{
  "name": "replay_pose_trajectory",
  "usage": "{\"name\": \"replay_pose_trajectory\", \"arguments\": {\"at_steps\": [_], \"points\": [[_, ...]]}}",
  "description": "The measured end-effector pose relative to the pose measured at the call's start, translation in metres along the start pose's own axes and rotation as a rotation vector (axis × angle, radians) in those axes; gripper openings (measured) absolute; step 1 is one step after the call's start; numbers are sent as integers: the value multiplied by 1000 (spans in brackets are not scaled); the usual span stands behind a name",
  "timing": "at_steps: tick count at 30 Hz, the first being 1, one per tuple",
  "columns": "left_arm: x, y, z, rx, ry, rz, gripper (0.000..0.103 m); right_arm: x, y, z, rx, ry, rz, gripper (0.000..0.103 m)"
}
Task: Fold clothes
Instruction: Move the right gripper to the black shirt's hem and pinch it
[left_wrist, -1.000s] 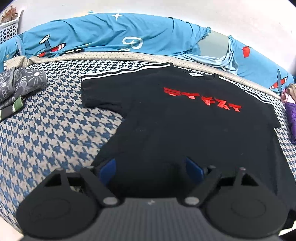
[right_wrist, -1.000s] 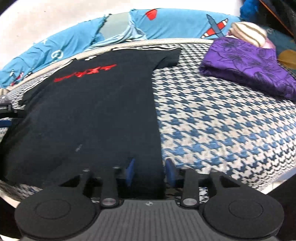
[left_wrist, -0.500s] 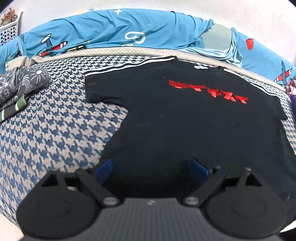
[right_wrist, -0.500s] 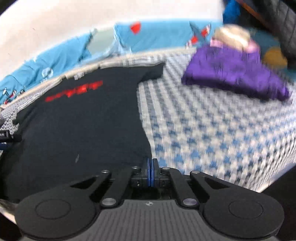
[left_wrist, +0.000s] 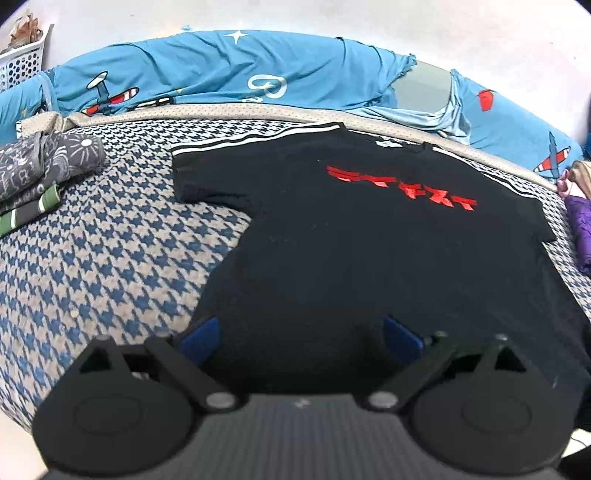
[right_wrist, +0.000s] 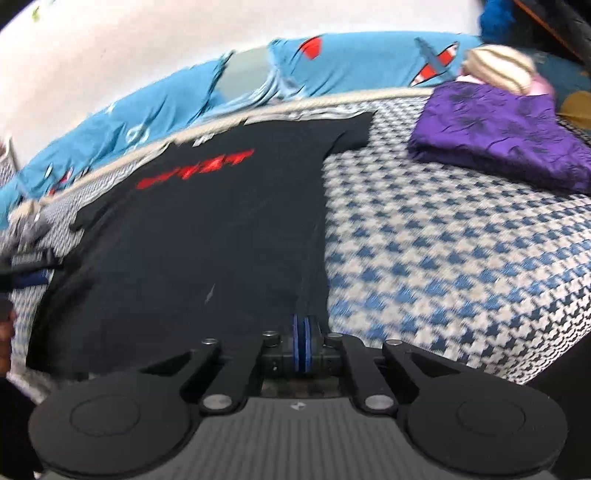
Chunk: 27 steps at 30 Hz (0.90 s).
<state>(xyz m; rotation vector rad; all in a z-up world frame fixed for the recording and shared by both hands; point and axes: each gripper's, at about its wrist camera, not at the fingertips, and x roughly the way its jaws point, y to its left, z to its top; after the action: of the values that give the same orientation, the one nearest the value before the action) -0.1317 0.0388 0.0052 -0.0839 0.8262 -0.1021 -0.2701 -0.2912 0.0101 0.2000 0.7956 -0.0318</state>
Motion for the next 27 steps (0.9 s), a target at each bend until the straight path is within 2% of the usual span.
{"name": "replay_pose_trajectory", "arguments": {"at_steps": [5, 8, 13, 22, 27], "points": [[-2, -4, -3, 10, 4, -6, 96, 5, -2, -7, 24, 53, -56, 12], [-2, -3, -3, 2, 5, -6, 96, 8, 0, -9, 12, 87, -20, 12], [-2, -3, -3, 2, 8, -11, 96, 20, 14, -17, -30, 172, 95, 12], [-3, -7, -6, 9, 15, -26, 96, 44, 37, -23, -91, 193, 108, 16], [-7, -9, -10, 8, 21, -48, 97, 46, 53, -25, -140, 145, 80, 16]]}}
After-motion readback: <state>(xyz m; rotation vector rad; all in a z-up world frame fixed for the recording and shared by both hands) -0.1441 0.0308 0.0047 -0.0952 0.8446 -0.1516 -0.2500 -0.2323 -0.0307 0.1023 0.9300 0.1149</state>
